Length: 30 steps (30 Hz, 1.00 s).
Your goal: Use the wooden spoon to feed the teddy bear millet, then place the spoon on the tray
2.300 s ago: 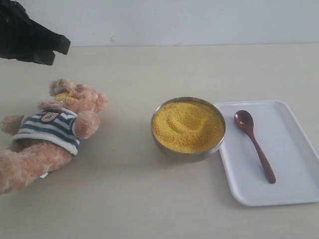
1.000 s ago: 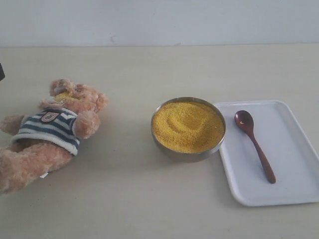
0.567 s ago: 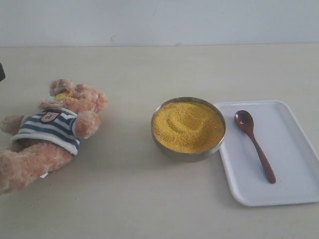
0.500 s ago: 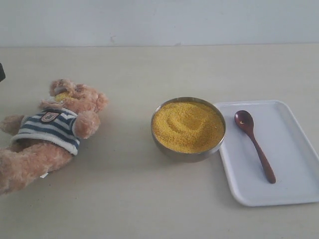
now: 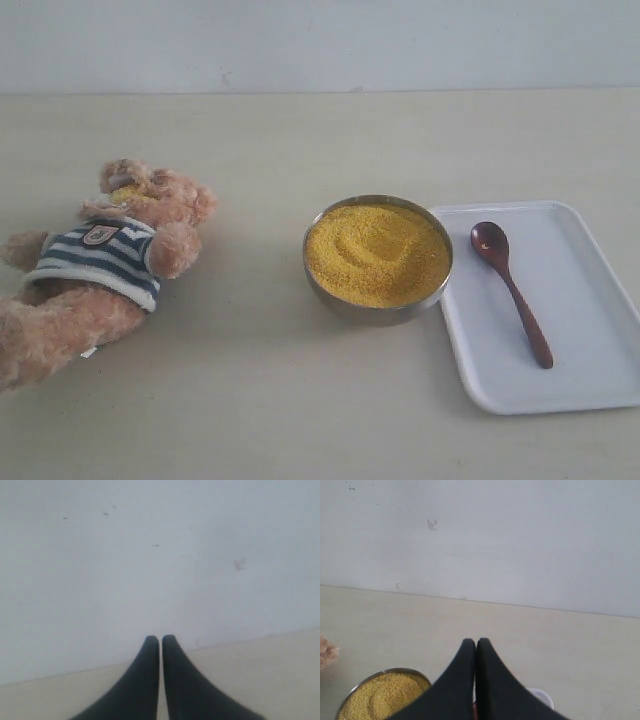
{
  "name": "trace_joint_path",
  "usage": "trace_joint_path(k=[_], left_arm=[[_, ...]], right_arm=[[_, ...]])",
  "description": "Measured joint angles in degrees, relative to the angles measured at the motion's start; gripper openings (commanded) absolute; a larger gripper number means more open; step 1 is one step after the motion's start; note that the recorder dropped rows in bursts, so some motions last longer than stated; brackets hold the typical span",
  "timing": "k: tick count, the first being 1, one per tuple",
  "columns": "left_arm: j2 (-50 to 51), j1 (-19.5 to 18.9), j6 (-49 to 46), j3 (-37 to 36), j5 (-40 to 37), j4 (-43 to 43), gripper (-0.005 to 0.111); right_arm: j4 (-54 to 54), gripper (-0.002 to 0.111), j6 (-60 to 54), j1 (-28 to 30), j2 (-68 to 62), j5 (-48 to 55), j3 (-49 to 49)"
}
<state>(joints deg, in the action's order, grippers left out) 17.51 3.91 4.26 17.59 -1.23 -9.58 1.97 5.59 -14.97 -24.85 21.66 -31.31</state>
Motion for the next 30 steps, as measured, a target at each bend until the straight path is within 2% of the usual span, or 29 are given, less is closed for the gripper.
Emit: trace_joint_path(k=[5,9,19,30], left_arm=[[-11.44,-8.76,3.9,-8.9,-0.24,0.0,0.004],[-16.72,-11.83,4.69,-14.2,-0.49,0.0,0.004],[-17.34,-12.11,5.57,-17.21,-0.11,0.0,0.004],[-17.34,-12.11,6.1,-17.43,-11.67,0.46,0.004]], right_arm=[[0.0,0.0,0.0,0.0,0.0,0.0,0.0],[0.0,0.0,0.0,0.0,0.0,0.0,0.0],[0.0,0.0,0.0,0.0,0.0,0.0,0.0],[0.0,0.0,0.0,0.0,0.0,0.0,0.0]])
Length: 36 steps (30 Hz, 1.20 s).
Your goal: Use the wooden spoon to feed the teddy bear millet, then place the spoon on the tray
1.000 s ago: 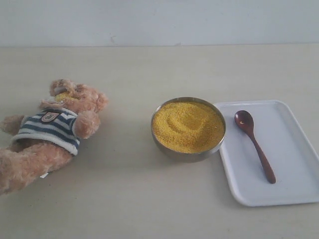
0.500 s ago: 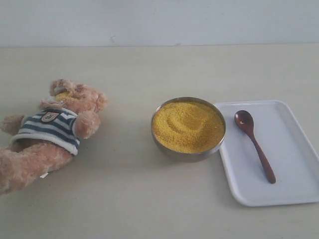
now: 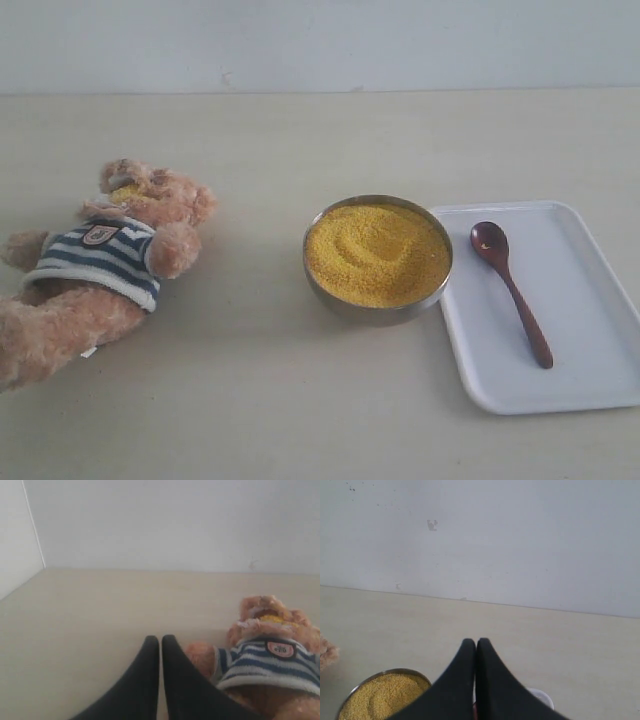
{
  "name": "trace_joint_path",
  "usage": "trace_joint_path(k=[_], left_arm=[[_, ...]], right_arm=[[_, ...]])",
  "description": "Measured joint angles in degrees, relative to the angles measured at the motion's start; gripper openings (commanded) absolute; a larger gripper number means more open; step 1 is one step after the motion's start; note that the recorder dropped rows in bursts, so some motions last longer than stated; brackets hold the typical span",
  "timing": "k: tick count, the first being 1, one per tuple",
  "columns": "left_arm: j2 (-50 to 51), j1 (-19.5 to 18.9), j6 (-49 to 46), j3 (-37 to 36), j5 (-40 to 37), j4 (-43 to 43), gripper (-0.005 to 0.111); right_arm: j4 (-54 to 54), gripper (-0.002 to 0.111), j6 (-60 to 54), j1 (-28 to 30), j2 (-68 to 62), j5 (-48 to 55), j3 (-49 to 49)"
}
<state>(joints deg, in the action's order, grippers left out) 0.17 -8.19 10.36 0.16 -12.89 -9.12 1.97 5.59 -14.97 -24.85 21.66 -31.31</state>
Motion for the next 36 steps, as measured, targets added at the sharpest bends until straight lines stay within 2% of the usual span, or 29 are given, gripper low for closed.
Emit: trace_joint_path(k=[4,14,36], left_arm=[[0.0,0.0,-2.08,0.0,-3.3,1.53,0.004],[0.0,0.0,-10.36,0.0,-3.59,5.73,0.004],[0.0,0.0,-10.36,0.0,-3.59,6.4,0.004]], right_arm=[[0.0,0.0,0.0,0.0,0.0,0.0,0.0],[0.0,0.0,0.0,0.0,0.0,0.0,0.0],[0.0,0.0,0.0,0.0,0.0,-1.14,0.0]])
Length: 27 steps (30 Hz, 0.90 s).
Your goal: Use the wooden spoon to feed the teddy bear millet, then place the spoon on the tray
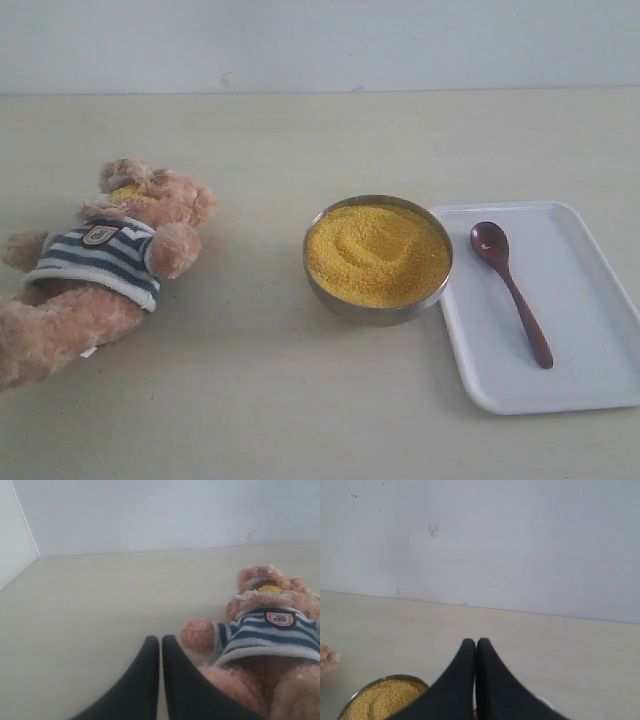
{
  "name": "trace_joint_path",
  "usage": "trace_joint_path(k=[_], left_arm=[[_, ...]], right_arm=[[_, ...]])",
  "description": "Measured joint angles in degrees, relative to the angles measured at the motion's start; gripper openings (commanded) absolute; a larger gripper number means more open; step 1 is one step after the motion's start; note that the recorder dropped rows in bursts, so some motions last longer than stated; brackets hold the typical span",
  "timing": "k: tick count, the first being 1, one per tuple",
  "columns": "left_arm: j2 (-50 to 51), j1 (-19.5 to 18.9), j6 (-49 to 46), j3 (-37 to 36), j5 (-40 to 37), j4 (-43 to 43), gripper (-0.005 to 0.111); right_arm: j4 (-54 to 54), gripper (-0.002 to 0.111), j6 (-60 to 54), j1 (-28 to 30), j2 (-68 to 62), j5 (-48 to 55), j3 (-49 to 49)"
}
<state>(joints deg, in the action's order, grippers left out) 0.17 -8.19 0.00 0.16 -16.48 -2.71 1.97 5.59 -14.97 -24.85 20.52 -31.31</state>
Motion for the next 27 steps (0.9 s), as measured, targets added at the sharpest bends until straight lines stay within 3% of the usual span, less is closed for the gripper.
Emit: trace_joint_path(k=[7,13,19,27], left_arm=[[0.0,0.0,0.0,0.0,0.0,0.0,0.004],[0.0,0.0,-0.31,0.0,0.0,0.0,0.004],[0.0,0.0,-0.31,0.0,0.0,0.11,0.004],[0.0,0.0,-0.31,0.0,0.0,0.11,0.004]], right_arm=[[0.0,0.0,0.0,0.0,2.66,0.65,2.07],[-1.43,0.0,0.48,0.0,23.59,-3.37,19.96],[-2.58,0.0,0.48,0.0,24.53,-4.04,29.89],[-4.07,0.0,-0.39,0.0,24.53,-2.74,31.03]])
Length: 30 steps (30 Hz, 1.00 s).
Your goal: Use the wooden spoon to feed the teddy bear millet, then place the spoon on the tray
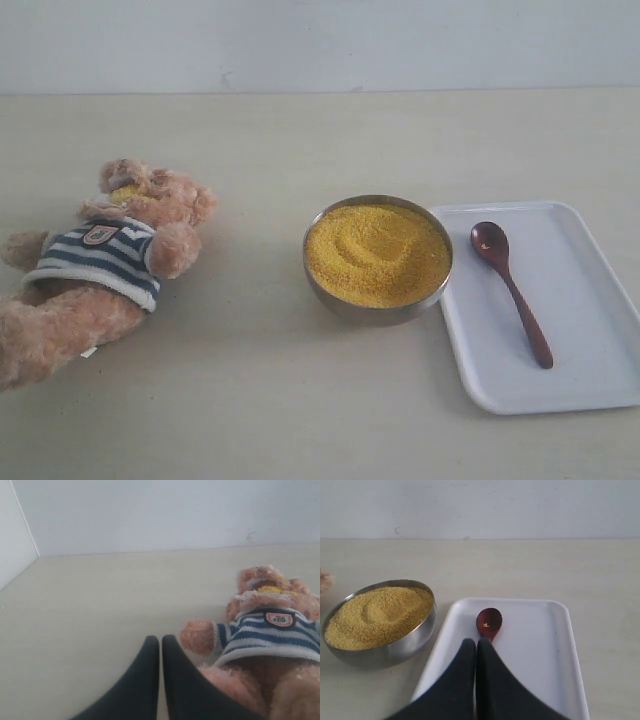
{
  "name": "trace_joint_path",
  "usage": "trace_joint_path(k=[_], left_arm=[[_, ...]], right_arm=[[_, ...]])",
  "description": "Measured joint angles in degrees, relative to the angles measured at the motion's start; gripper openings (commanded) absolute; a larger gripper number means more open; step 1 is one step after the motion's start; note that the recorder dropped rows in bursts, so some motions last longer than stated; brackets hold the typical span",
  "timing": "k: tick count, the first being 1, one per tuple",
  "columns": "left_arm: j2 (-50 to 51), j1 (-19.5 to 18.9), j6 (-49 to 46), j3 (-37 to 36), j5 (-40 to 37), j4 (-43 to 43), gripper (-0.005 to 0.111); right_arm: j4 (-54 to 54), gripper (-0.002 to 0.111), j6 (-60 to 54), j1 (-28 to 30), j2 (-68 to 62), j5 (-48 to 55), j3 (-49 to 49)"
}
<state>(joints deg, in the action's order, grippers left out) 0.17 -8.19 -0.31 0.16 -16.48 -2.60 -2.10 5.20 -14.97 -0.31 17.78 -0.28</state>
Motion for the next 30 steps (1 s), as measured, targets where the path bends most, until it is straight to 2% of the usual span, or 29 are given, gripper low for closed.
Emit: trace_joint_path(k=[9,30], left_arm=[[0.0,0.0,0.0,0.0,0.0,0.0,0.004],[0.0,0.0,0.31,0.0,0.0,0.0,0.004]], right_arm=[[0.0,0.0,-6.11,0.0,0.0,0.12,0.1],[0.0,0.0,-6.65,0.0,0.0,0.7,0.1]])
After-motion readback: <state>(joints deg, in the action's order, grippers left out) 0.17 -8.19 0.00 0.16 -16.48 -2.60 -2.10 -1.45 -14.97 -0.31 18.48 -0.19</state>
